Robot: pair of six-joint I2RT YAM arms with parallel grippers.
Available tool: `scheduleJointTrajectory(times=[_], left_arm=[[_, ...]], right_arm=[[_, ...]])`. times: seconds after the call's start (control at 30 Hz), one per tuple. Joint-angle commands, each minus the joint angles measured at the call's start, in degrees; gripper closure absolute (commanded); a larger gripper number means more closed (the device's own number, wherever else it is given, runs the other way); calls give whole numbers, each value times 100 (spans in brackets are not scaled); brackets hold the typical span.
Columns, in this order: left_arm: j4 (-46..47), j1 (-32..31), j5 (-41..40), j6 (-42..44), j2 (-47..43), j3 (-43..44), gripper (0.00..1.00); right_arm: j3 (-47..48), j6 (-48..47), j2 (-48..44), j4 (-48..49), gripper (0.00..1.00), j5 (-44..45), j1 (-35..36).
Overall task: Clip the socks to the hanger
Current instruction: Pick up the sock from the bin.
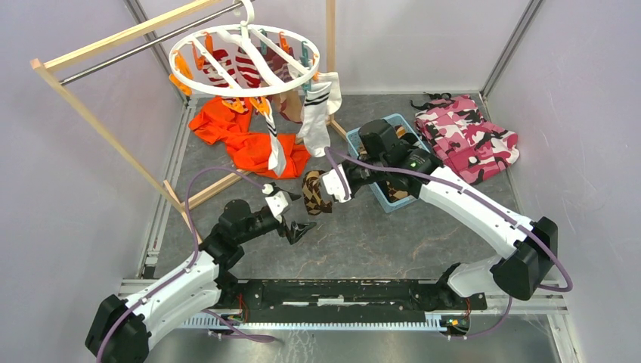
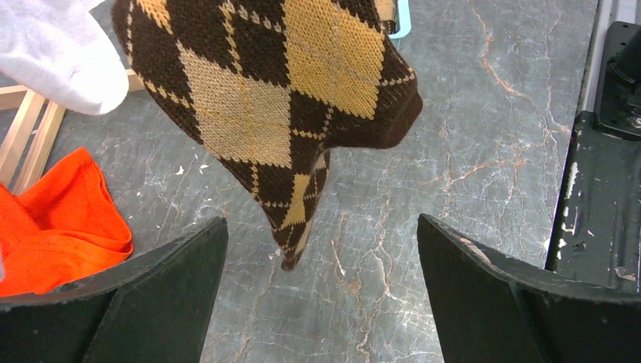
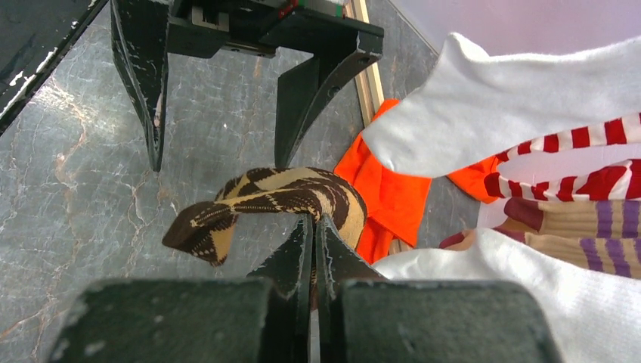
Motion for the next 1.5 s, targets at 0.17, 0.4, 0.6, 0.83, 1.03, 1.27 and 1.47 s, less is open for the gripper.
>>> scheduleJointTrajectory(times=[0.17, 0.4, 0.6, 0.83, 1.03, 1.27, 1.47], left_arm=[[441, 64, 160, 113, 122, -14, 1], [624, 88, 243, -15, 244, -22, 2], [676, 130, 426, -255, 114, 0, 2], [-82, 161, 460, -269, -324, 109, 2], [28, 171, -266, -462, -597, -34, 2], [906, 180, -103, -781, -138, 72, 10], [1080, 176, 716, -1005, 428, 275, 32]], right_arm=[[246, 84, -5, 358, 100, 224, 262], [207, 287, -78, 523, 99, 354, 308], [122, 656, -252, 792, 98, 570, 301], [-327, 1470, -765, 1464, 100, 621, 175], [-66, 1797, -871, 1074, 100, 445, 87], [-369, 1861, -1214, 1192, 100, 172, 89], [-450, 1835, -1308, 1393, 100, 96, 84]])
